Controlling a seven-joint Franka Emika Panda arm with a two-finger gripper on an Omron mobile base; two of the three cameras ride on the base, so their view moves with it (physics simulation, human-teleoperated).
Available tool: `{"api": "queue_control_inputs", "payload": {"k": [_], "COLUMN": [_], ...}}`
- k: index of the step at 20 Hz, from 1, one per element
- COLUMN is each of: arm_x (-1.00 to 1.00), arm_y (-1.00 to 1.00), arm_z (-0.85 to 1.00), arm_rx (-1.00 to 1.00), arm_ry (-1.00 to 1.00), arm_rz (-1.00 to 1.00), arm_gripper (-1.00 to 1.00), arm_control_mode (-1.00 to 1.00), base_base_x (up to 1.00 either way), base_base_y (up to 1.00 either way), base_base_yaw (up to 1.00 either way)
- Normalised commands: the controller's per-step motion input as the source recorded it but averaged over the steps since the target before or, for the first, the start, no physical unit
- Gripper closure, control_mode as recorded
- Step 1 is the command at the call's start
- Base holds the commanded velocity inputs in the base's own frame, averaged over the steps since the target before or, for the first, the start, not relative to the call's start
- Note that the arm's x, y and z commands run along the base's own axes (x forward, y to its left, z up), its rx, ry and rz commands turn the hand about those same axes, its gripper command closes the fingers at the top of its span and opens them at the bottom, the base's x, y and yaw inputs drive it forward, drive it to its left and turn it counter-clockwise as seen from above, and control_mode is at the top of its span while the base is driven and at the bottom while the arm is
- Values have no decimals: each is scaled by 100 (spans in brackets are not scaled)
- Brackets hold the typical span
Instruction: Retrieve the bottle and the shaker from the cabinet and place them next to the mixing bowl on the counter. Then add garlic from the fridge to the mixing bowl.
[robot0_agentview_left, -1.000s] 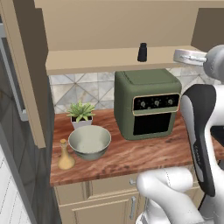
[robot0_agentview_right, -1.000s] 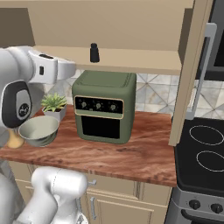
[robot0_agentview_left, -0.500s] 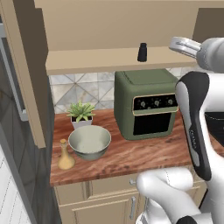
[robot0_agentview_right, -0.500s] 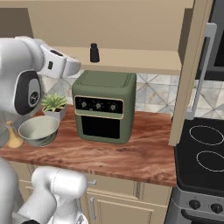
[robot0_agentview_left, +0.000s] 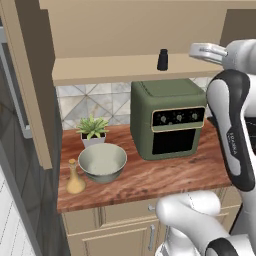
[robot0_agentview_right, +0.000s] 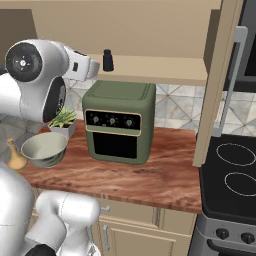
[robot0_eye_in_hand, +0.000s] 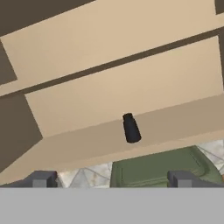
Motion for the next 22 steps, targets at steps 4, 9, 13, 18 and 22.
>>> {"api": "queue_control_inputs", "payload": {"k": [4,9,13,18,22], "arm_x": [18,24,27,16,11], "arm_y": [14,30,11,-3,-17], "arm_z": [-2,0,-3,-29,-43], "arm_rx": [-7,-15,-13,-8,-6], "arm_ry": [13,22,15,2,1], "arm_rz": [17,2,0,0,0], "arm_gripper": [-100,-100,-100,-100,-100], "arm_control_mode": [-100,-100,-100,-100,-100], "base_base_x": [0,0,0,0,0], "base_base_y": [0,0,0,0,0], "base_base_yaw": [0,0,0,0,0]}}
